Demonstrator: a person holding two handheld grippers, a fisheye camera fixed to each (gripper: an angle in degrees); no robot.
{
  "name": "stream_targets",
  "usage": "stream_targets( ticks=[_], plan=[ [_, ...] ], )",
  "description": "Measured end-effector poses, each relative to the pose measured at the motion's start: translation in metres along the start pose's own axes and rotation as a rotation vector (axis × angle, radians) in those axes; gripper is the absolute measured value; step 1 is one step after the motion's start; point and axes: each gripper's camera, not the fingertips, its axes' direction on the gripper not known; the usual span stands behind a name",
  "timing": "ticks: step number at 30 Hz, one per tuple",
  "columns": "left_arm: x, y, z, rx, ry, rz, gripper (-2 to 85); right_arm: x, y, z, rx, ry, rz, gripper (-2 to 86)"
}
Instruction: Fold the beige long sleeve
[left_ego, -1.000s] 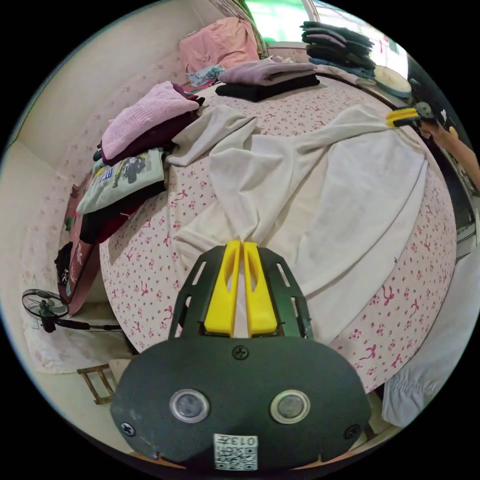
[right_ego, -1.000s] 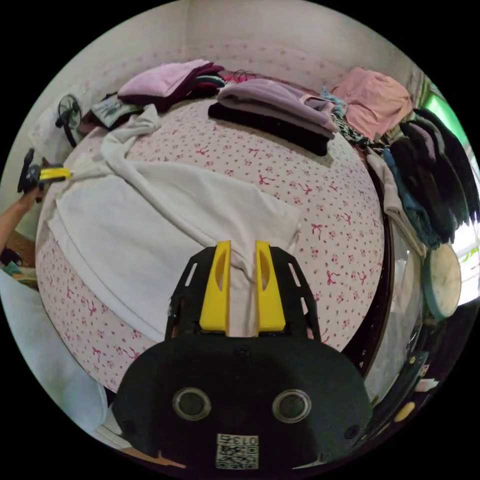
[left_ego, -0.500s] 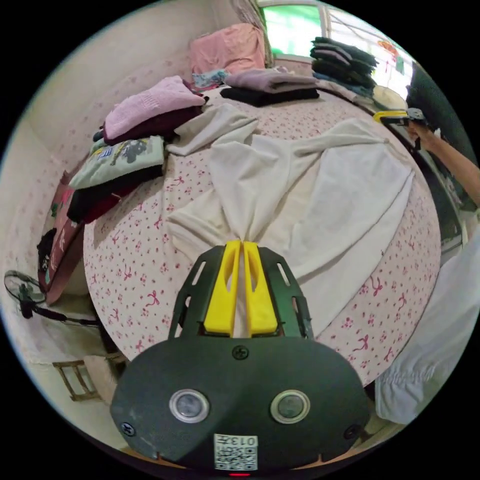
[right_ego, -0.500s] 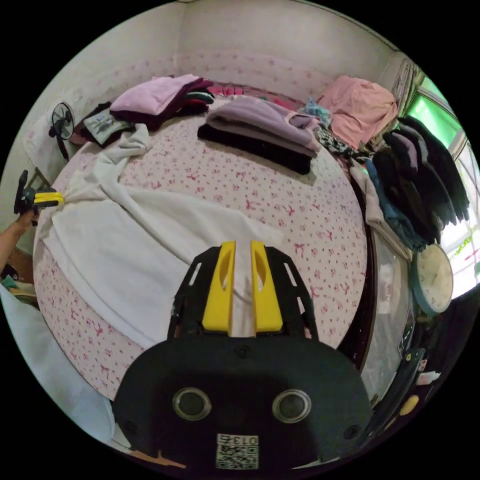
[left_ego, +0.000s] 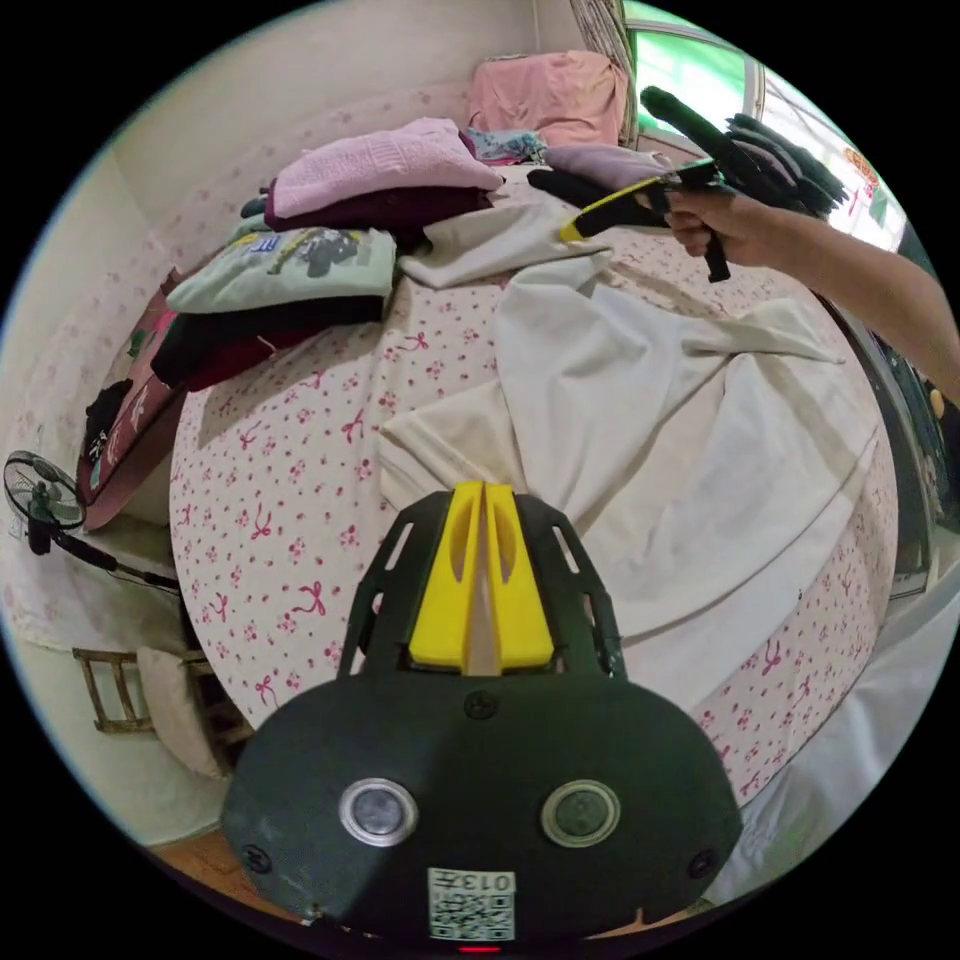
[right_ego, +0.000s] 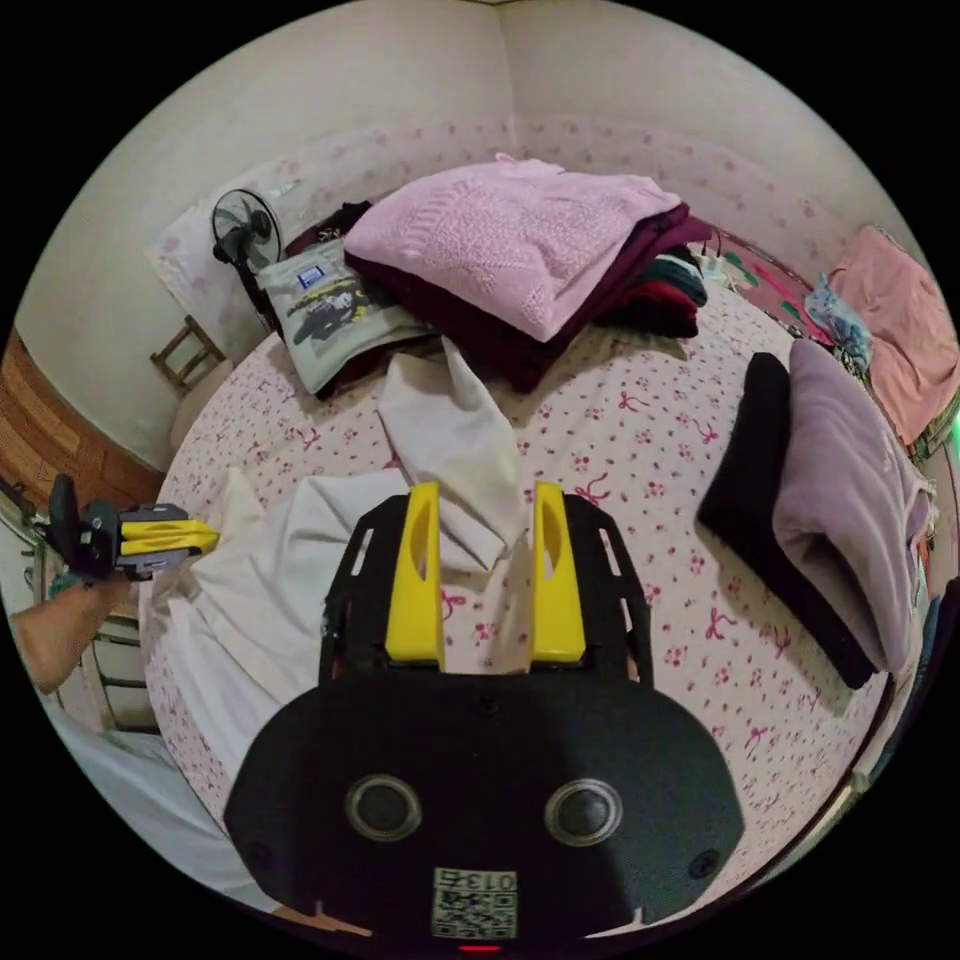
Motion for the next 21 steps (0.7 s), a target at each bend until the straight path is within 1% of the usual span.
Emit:
stream_targets(
  ticks=[2,3,4,6,7,9,10,12,14,16,19,21],
  plan=[
    [0.000,0.001,0.005,0.006,-0.003,-0.007,-0.2,0.000,-0.009,0.018,-0.086,-0.020,-0.002,3.4],
    [0.000,0.001,0.005,0.010,-0.003,-0.003,-0.3,0.002,-0.011,0.022,-0.130,-0.044,0.023,2.5],
    [-0.001,0.001,0.005,0.013,0.000,0.002,-0.3,0.003,-0.010,0.019,-0.122,-0.062,0.032,2.3],
    [-0.003,0.001,0.005,0.021,0.008,0.006,-0.3,-0.005,0.004,-0.018,0.071,-0.236,-0.035,2.2],
    [-0.004,0.002,0.005,0.030,0.013,0.006,-0.3,-0.008,0.009,-0.030,0.118,-0.287,-0.055,2.4],
    [-0.005,0.003,0.006,0.042,0.017,0.004,-0.3,-0.026,0.040,-0.080,0.264,-0.474,-0.161,3.0],
    [-0.005,0.004,0.006,0.047,0.016,0.004,-0.3,-0.032,0.049,-0.092,0.290,-0.521,-0.191,3.1],
    [-0.005,0.003,0.006,0.051,0.010,0.008,-0.3,-0.058,0.089,-0.135,0.362,-0.697,-0.285,3.5],
    [-0.004,0.001,0.006,0.048,-0.002,0.022,-0.2,-0.083,0.120,-0.160,0.405,-0.766,-0.336,3.5],
    [-0.004,-0.002,0.006,0.039,-0.008,0.035,-0.2,-0.114,0.148,-0.174,0.411,-0.765,-0.360,3.4],
    [-0.006,-0.009,0.006,0.014,-0.011,0.056,-0.2,-0.165,0.188,-0.171,0.333,-0.709,-0.388,3.0],
    [-0.008,-0.013,0.006,-0.004,-0.011,0.071,-0.2,-0.199,0.215,-0.146,0.195,-0.651,-0.360,2.3]
  ],
)
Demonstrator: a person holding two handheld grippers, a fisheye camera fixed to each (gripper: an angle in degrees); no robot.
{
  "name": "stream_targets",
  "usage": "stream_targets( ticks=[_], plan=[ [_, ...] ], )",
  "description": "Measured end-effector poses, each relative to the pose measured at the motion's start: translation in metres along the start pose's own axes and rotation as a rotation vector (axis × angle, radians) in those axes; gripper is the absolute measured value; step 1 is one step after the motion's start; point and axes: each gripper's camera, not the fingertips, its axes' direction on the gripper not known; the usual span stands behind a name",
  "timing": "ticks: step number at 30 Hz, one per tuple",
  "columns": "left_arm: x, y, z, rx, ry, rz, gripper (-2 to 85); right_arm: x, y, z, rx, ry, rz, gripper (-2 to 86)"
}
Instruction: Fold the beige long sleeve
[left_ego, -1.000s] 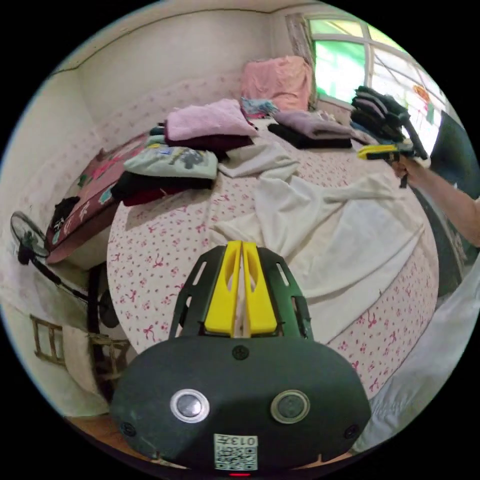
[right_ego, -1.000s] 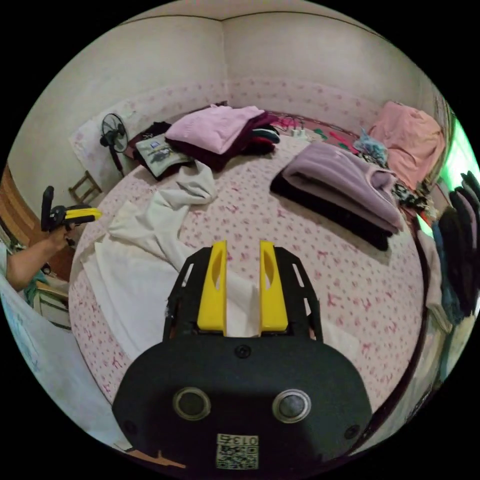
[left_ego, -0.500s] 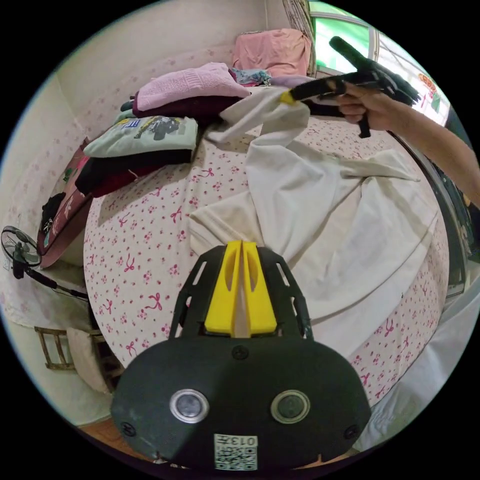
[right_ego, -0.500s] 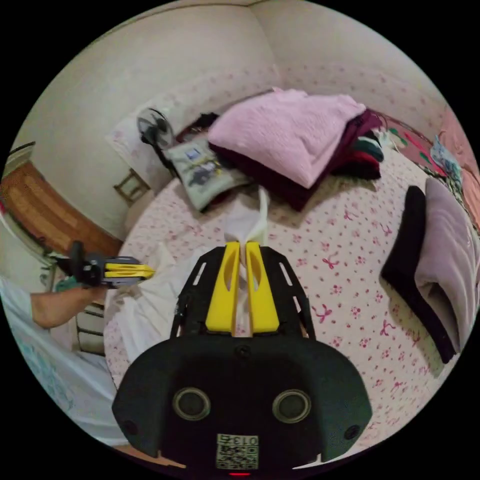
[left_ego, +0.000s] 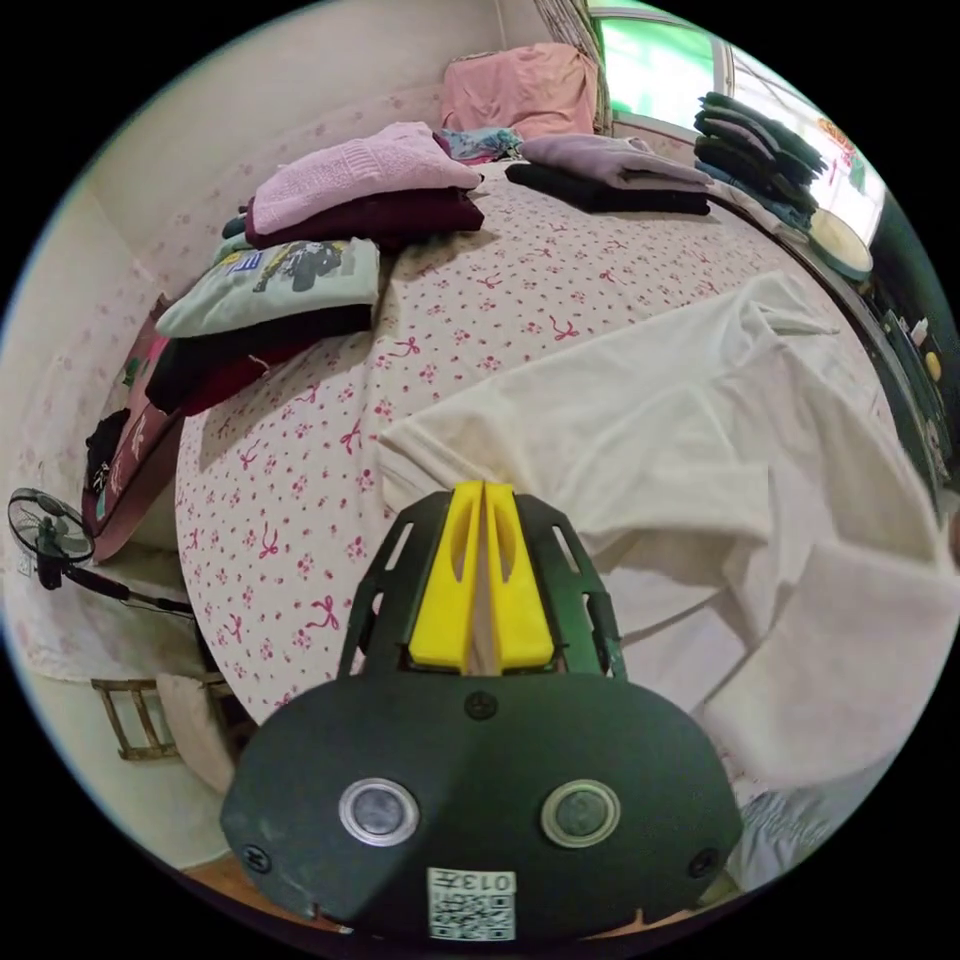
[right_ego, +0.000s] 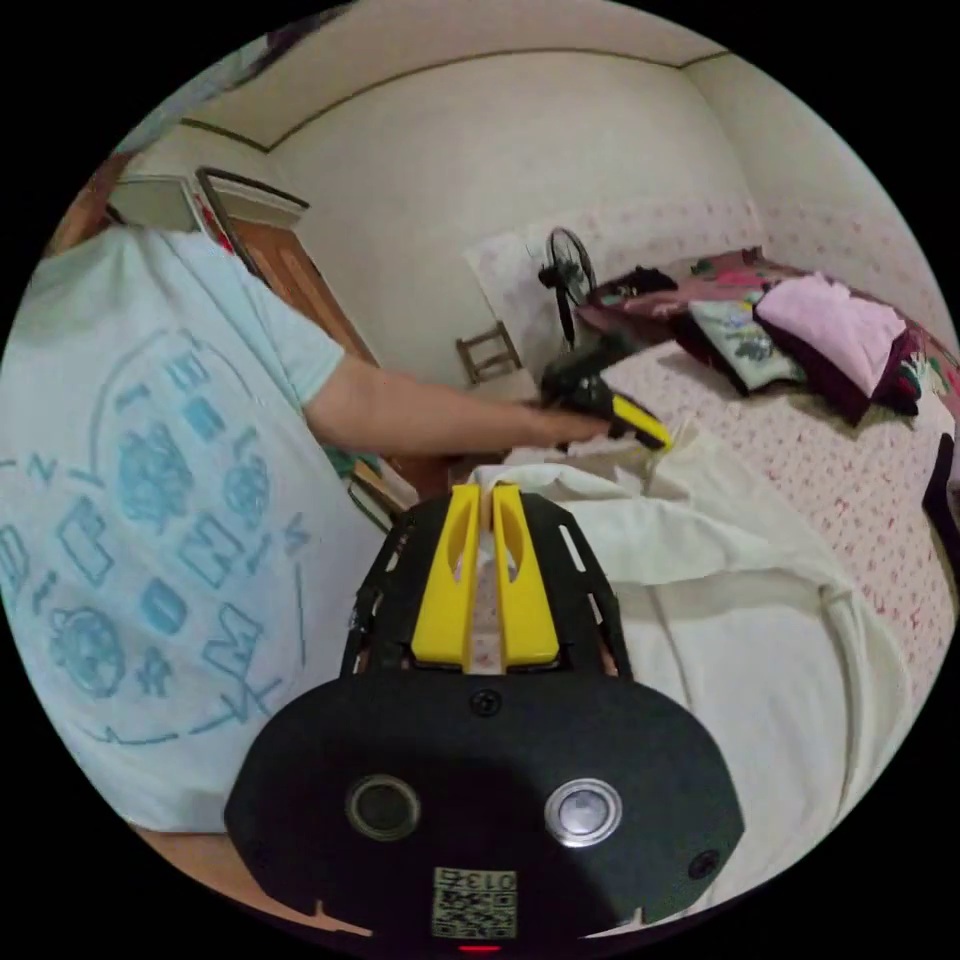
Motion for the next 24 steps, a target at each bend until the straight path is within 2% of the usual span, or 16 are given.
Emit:
stream_targets(
  ticks=[4,9,12,16,18,22,24],
  plan=[
    [-0.007,-0.010,0.001,-0.036,0.003,0.008,-0.1,-0.020,0.034,0.057,-0.235,0.112,0.081,2.5],
    [-0.034,-0.005,-0.011,-0.041,-0.035,-0.177,0.7,-0.027,0.058,0.080,-0.403,0.175,0.089,3.1],
    [-0.064,0.010,-0.024,0.046,0.052,-0.347,2.6,-0.015,0.061,0.043,-0.287,0.091,0.187,3.6],
    [-0.079,-0.003,-0.015,0.021,0.247,-0.351,6.0,0.014,0.071,-0.017,-0.082,0.156,0.316,3.9],
    [-0.077,-0.015,-0.009,-0.011,0.256,-0.338,6.9,0.039,0.082,-0.049,-0.015,0.338,0.433,4.2],
    [-0.069,-0.038,0.008,-0.109,0.185,-0.319,4.6,0.067,0.098,-0.076,-0.032,0.663,0.557,5.1],
    [-0.063,-0.048,0.007,-0.146,0.133,-0.245,2.9,0.082,0.105,-0.084,-0.065,0.818,0.594,6.4]
  ],
)
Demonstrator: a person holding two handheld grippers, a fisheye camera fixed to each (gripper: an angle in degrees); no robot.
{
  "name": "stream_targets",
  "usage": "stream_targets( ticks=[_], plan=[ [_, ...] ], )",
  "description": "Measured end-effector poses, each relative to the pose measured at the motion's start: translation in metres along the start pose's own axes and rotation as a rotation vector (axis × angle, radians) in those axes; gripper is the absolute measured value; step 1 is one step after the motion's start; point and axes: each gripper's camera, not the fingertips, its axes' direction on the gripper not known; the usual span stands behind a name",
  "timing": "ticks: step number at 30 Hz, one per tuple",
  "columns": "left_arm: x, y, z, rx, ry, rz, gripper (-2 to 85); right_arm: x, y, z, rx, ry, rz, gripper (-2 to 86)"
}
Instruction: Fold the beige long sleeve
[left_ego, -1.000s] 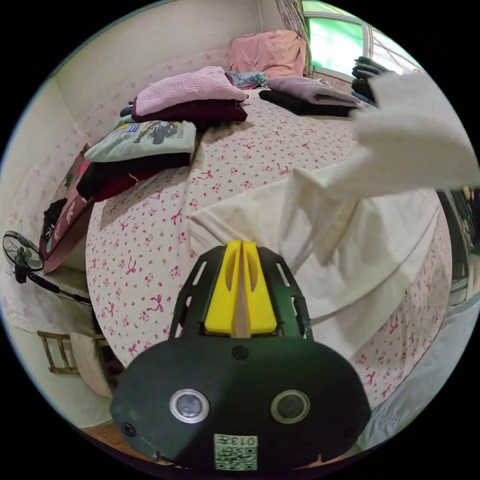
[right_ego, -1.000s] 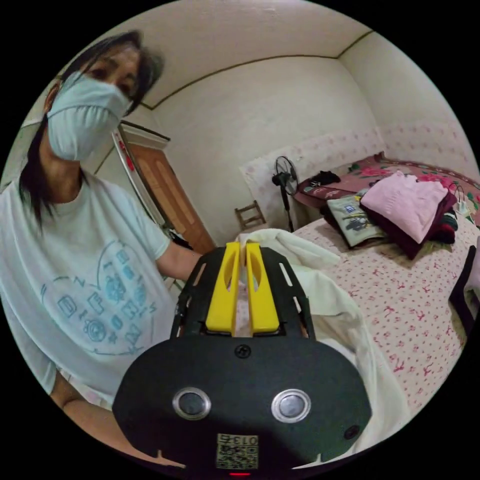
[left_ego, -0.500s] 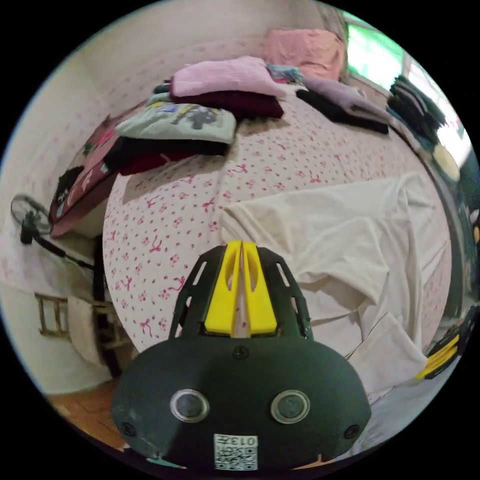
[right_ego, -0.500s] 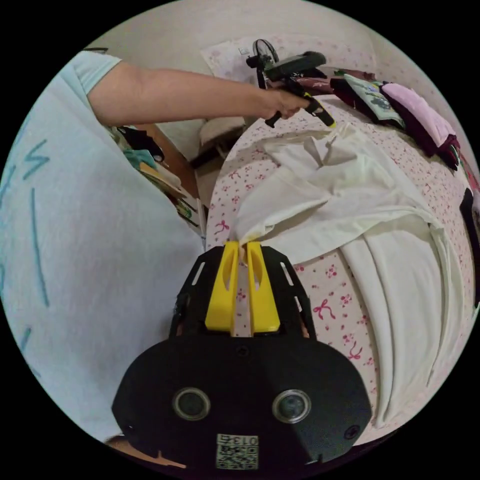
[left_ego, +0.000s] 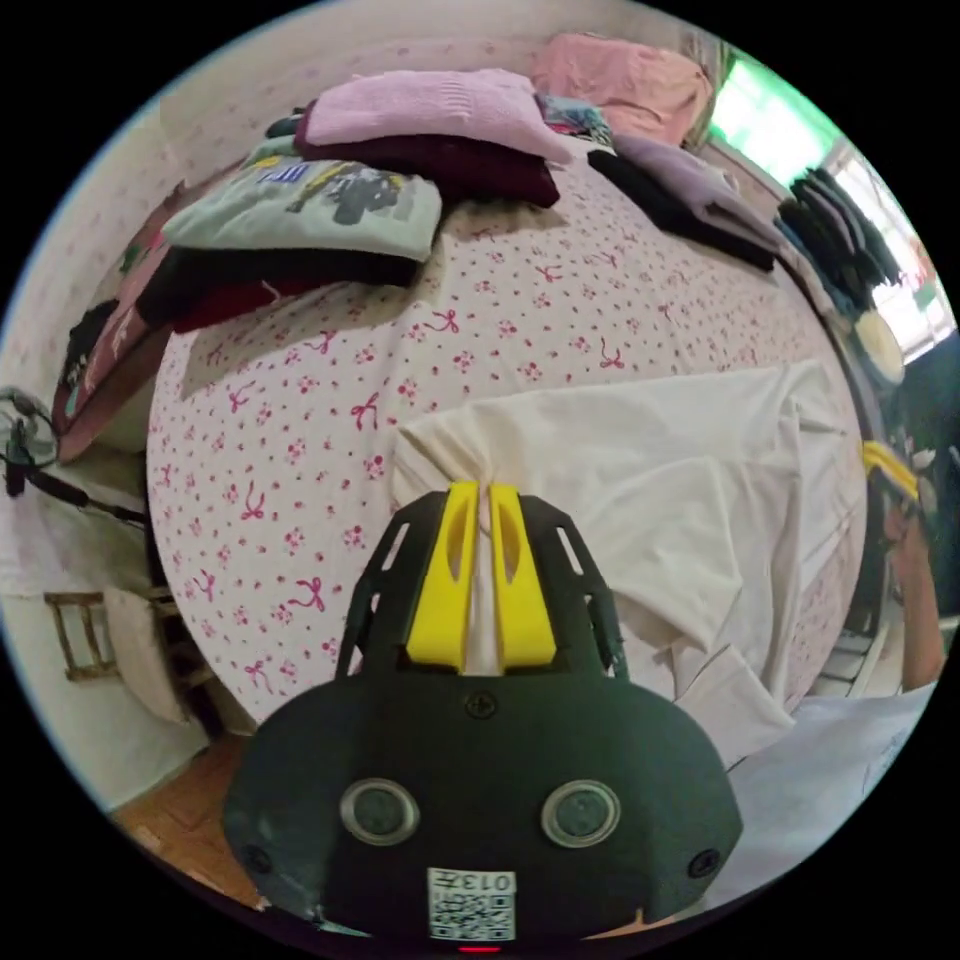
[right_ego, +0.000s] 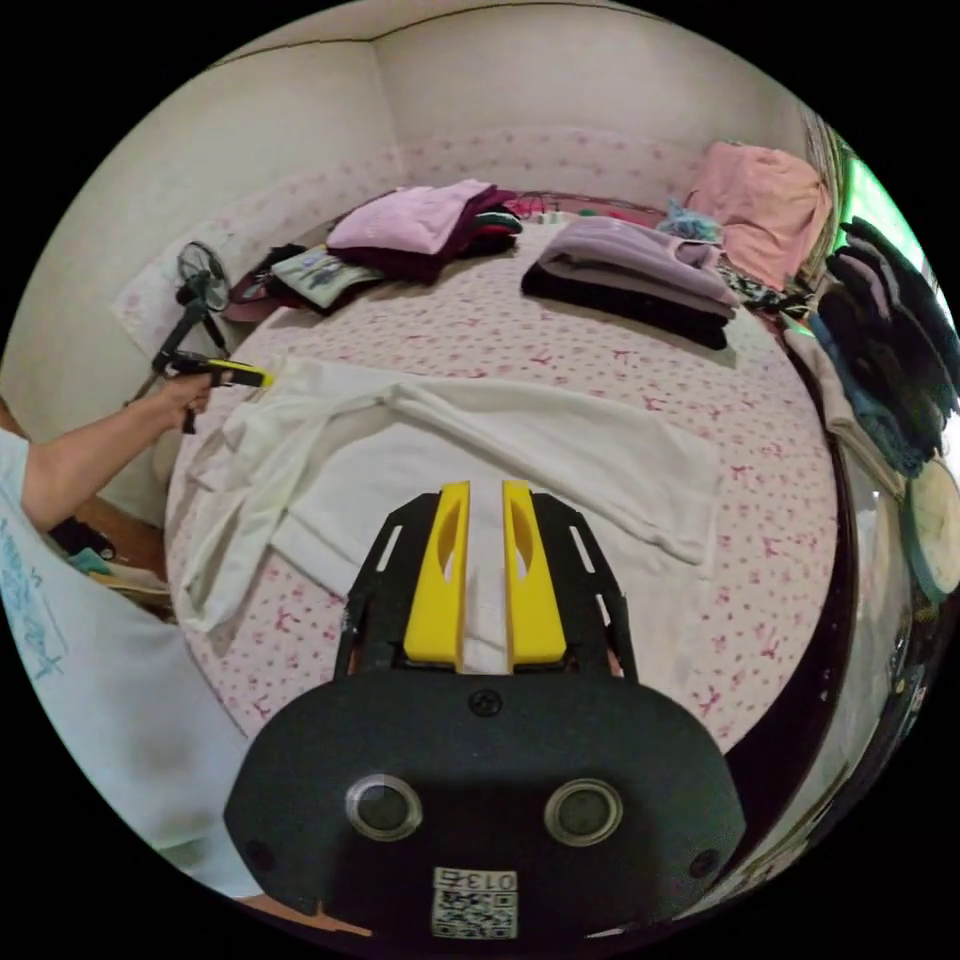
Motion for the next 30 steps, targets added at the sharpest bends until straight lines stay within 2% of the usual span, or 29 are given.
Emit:
stream_targets(
  ticks=[4,7,10,13,17,20,24,26,30],
  plan=[
    [0.005,-0.016,-0.018,0.023,-0.100,0.108,1.9,0.014,-0.009,0.014,-0.045,0.102,-0.032,7.2],
    [-0.017,-0.026,-0.034,0.101,-0.021,0.095,2.8,0.020,-0.014,0.024,-0.074,0.153,-0.094,7.6],
    [-0.036,-0.033,-0.025,0.027,0.069,0.047,5.2,0.031,-0.014,0.033,-0.127,0.158,-0.088,7.8],
    [-0.032,-0.018,-0.043,0.122,0.082,0.035,6.0,0.043,-0.006,0.023,-0.106,0.163,-0.036,8.2],
    [0.039,0.009,-0.076,0.239,0.167,0.288,9.1,0.053,0.011,0.010,-0.093,0.215,-0.045,9.3],
    [0.113,0.024,-0.068,0.179,0.157,0.450,12.7,0.055,0.014,0.012,-0.117,0.257,-0.085,9.5],
    [0.173,0.030,-0.055,0.149,0.164,0.514,14.6,0.057,0.007,0.022,-0.151,0.290,-0.122,9.3],
    [0.190,0.022,-0.037,0.090,0.117,0.518,12.1,0.056,0.004,0.028,-0.188,0.329,-0.151,8.2],
    [0.196,0.008,-0.007,-0.045,0.140,0.550,4.0,0.062,0.001,0.029,-0.211,0.370,-0.135,2.0]
  ],
)
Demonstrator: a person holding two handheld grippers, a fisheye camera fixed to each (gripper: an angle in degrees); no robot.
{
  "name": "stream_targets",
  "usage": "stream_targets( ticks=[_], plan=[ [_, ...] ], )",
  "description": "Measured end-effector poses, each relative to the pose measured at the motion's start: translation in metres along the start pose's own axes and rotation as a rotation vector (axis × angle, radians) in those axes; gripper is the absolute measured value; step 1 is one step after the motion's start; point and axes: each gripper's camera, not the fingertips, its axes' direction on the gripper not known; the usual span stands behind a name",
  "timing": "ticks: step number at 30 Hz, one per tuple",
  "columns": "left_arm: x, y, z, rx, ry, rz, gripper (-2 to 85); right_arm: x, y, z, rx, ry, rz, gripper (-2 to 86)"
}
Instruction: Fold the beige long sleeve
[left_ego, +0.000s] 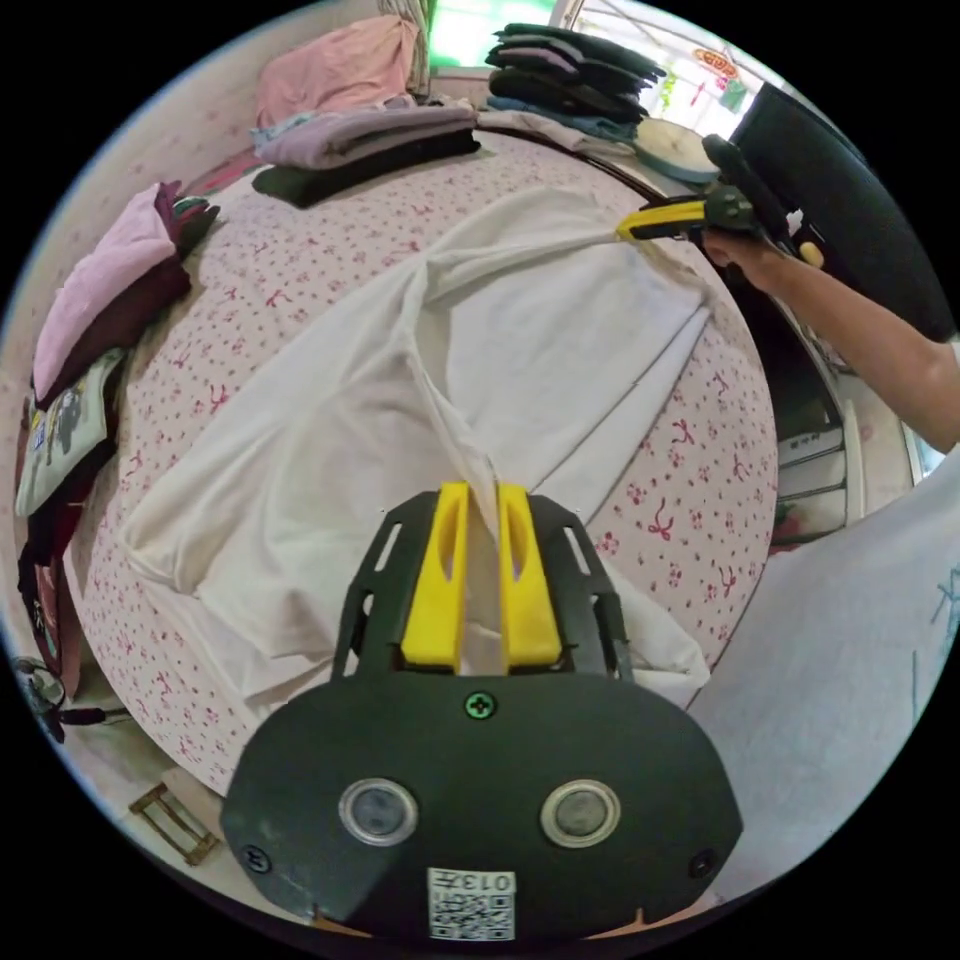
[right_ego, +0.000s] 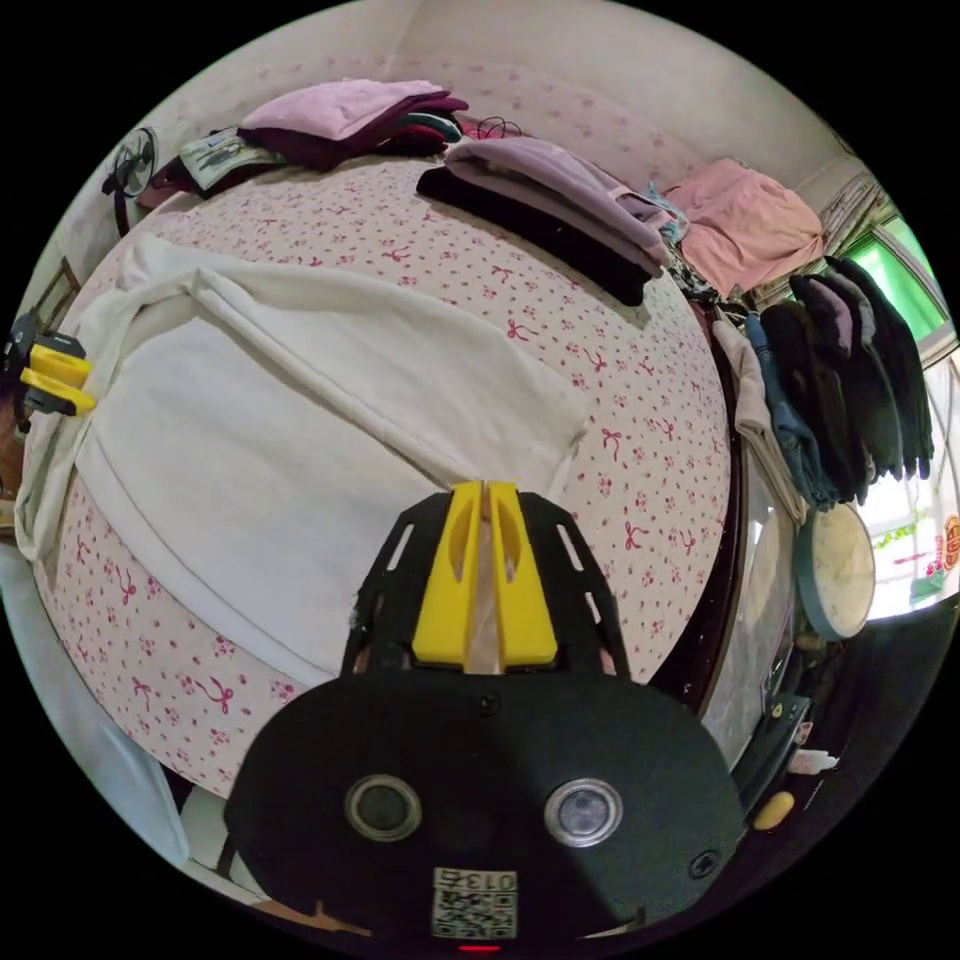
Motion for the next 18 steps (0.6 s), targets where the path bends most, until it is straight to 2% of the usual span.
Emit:
stream_targets(
  ticks=[2,9,15,18],
  plan=[
    [-0.008,-0.004,-0.006,-0.005,0.017,-0.011,1.2,0.005,0.000,-0.002,-0.001,0.001,-0.001,1.2],
    [-0.015,-0.002,-0.054,0.097,0.113,0.049,0.0,0.030,0.017,-0.037,0.157,0.089,-0.019,0.3],
    [-0.018,-0.013,-0.005,-0.038,0.136,0.083,0.0,0.041,0.037,0.000,-0.003,0.109,-0.034,0.1],
    [-0.022,-0.003,0.000,-0.077,0.119,0.096,0.0,0.059,0.048,-0.009,0.013,0.125,0.027,0.0]
  ],
)
